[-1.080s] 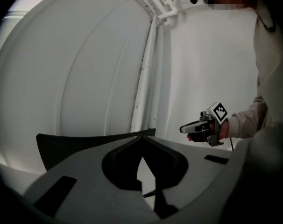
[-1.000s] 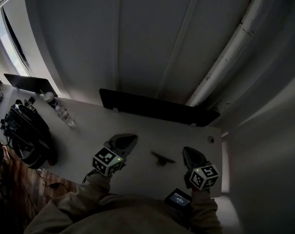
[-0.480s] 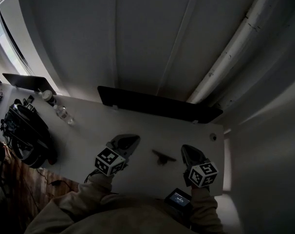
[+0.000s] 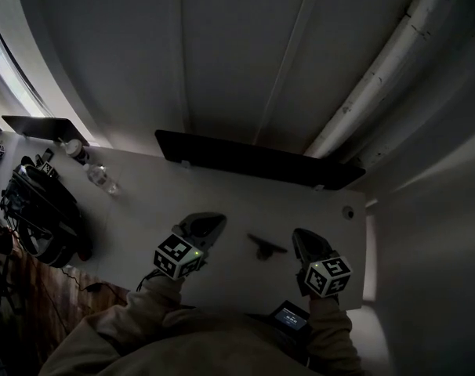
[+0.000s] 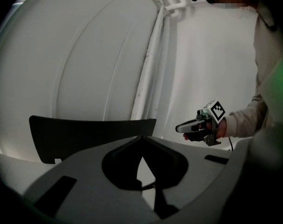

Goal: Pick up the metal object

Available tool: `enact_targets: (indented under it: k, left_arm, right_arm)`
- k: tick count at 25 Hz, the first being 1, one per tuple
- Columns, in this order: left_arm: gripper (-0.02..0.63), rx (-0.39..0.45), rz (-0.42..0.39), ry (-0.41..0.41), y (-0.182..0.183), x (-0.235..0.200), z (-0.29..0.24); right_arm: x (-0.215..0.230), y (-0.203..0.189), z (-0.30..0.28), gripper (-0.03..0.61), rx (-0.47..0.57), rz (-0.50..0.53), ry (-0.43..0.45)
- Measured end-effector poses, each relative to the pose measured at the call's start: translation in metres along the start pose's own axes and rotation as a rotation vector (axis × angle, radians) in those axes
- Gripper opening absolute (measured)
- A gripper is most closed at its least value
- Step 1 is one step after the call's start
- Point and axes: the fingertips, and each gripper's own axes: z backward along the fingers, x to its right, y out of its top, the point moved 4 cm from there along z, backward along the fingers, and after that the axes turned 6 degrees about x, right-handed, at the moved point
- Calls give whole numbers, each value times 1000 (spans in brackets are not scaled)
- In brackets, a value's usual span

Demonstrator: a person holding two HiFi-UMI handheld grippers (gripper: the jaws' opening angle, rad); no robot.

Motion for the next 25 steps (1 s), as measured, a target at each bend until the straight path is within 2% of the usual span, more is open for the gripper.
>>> enact_targets:
  k: [25]
  left_arm:
    - [-3,-118,95,-2,-81,-7,-7]
  right_arm:
    - [5,-62,-27,12,-134,-23,33]
